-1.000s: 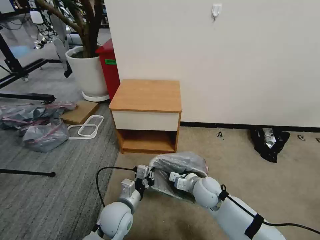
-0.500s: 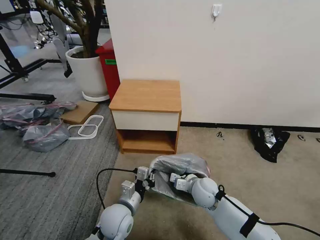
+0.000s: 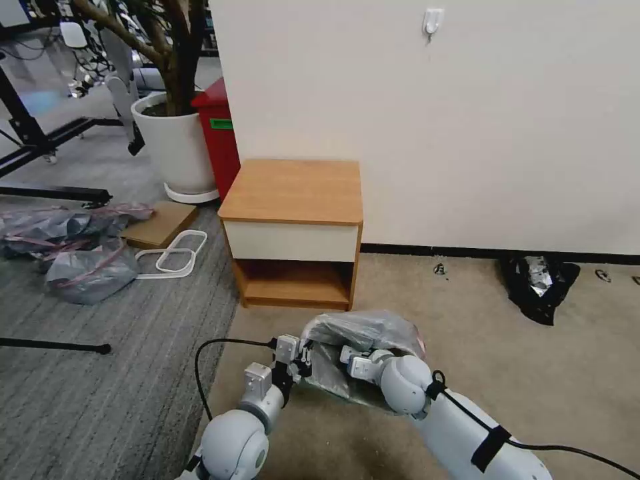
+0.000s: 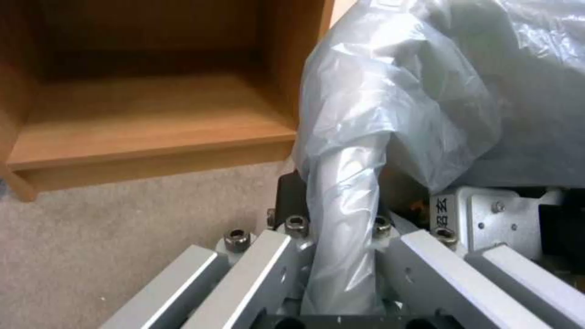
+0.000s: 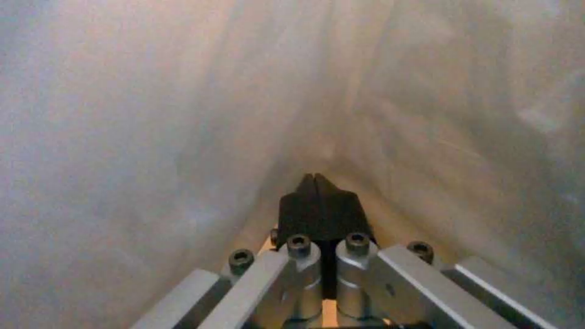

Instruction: Pick up the garbage bag from the table and place it over the trash can.

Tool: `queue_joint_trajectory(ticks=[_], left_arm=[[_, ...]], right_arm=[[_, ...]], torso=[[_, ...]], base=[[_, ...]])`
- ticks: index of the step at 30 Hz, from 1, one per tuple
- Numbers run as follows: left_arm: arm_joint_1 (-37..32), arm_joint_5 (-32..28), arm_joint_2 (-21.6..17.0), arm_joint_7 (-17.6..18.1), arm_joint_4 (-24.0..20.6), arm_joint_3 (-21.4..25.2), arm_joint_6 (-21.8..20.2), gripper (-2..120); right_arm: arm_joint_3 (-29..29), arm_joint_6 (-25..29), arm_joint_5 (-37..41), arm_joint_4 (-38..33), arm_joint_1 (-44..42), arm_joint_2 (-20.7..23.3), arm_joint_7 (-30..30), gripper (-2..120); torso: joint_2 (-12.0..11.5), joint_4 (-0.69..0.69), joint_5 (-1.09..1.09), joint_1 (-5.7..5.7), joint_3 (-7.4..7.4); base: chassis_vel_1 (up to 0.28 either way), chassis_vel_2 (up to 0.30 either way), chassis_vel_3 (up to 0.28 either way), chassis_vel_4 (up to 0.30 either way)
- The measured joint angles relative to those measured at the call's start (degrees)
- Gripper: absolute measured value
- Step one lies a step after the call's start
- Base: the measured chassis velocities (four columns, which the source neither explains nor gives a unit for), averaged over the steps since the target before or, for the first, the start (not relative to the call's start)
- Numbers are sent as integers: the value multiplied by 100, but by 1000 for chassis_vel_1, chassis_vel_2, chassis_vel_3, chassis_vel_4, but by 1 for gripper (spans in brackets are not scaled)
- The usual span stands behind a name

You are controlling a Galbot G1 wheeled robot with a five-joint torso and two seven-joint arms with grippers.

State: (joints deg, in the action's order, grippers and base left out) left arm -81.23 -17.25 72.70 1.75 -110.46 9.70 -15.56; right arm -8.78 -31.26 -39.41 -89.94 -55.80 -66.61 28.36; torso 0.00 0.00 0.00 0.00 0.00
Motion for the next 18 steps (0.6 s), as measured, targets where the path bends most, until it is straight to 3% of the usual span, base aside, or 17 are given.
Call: queue_joint_trajectory(ticks=[10, 18], left_arm=[[84, -10, 30, 24, 94, 44, 14, 2], [279, -173, 61, 179, 279, 64, 23, 2]], right_arm=[[11, 57, 42, -208, -47, 72, -14, 0], [0, 62, 276, -785, -172, 325, -28, 0]], torso=[[0, 0, 0, 0, 0], [0, 0, 0, 0, 0]], base=[[0, 0, 0, 0], [0, 0, 0, 0]])
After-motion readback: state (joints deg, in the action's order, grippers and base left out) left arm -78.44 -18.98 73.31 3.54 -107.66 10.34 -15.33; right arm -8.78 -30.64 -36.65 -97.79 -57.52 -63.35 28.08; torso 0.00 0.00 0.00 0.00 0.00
